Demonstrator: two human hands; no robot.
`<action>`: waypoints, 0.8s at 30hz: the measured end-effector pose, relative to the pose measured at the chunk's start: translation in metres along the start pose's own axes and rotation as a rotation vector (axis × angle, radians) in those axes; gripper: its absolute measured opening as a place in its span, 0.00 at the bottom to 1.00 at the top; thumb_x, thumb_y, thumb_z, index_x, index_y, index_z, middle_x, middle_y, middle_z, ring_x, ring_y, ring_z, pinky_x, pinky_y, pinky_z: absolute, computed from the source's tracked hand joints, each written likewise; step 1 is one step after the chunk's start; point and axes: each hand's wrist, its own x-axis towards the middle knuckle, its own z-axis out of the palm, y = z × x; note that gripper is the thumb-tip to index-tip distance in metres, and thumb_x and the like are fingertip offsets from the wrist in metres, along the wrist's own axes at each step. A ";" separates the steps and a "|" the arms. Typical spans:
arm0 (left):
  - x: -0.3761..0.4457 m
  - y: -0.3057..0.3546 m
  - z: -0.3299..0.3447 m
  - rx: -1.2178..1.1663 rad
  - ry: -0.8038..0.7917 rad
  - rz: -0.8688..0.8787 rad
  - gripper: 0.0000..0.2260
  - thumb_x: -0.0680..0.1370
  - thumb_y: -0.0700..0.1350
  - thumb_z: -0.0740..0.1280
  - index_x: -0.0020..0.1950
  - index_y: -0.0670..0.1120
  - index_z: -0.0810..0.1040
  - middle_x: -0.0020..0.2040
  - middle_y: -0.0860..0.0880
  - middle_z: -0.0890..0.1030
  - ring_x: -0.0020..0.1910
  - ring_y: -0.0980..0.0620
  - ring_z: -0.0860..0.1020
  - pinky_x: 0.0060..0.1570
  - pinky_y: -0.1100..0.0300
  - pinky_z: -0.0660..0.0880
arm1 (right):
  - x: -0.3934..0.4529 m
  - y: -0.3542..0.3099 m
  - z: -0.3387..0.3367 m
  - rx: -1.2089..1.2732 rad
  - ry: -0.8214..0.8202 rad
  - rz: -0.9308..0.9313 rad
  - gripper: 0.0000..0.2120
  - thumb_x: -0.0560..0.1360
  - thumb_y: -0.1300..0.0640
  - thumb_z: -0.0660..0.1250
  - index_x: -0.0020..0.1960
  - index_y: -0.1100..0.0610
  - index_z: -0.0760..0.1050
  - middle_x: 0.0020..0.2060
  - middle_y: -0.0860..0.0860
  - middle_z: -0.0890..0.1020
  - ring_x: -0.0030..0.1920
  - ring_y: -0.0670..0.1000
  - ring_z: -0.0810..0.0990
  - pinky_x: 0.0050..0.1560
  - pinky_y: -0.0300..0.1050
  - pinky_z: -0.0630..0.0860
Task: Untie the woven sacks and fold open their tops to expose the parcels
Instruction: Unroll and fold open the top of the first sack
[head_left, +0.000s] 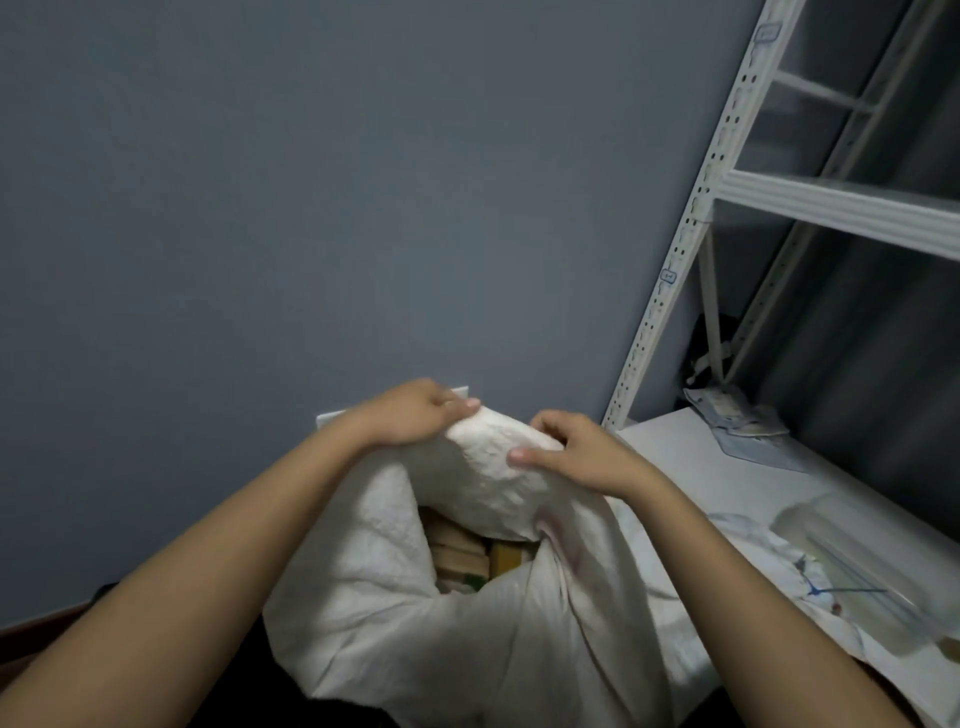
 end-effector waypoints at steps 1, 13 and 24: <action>0.003 -0.005 -0.004 0.022 0.015 -0.046 0.21 0.80 0.60 0.54 0.45 0.47 0.79 0.54 0.43 0.81 0.56 0.46 0.78 0.47 0.61 0.67 | 0.001 0.000 0.004 -0.082 0.075 -0.035 0.14 0.74 0.45 0.69 0.38 0.55 0.75 0.33 0.47 0.77 0.34 0.44 0.74 0.38 0.41 0.69; 0.009 0.009 0.026 0.492 0.328 0.151 0.21 0.79 0.63 0.51 0.51 0.47 0.73 0.52 0.47 0.78 0.54 0.45 0.76 0.46 0.54 0.69 | 0.000 0.006 0.009 0.095 0.099 -0.119 0.13 0.80 0.52 0.62 0.43 0.59 0.79 0.38 0.53 0.82 0.40 0.47 0.80 0.46 0.45 0.74; 0.030 0.023 0.038 0.314 0.140 0.296 0.19 0.80 0.61 0.52 0.47 0.50 0.75 0.45 0.51 0.79 0.48 0.50 0.76 0.41 0.57 0.66 | -0.008 0.011 0.003 0.404 0.038 -0.006 0.11 0.79 0.49 0.63 0.53 0.53 0.80 0.46 0.47 0.84 0.47 0.42 0.81 0.51 0.38 0.74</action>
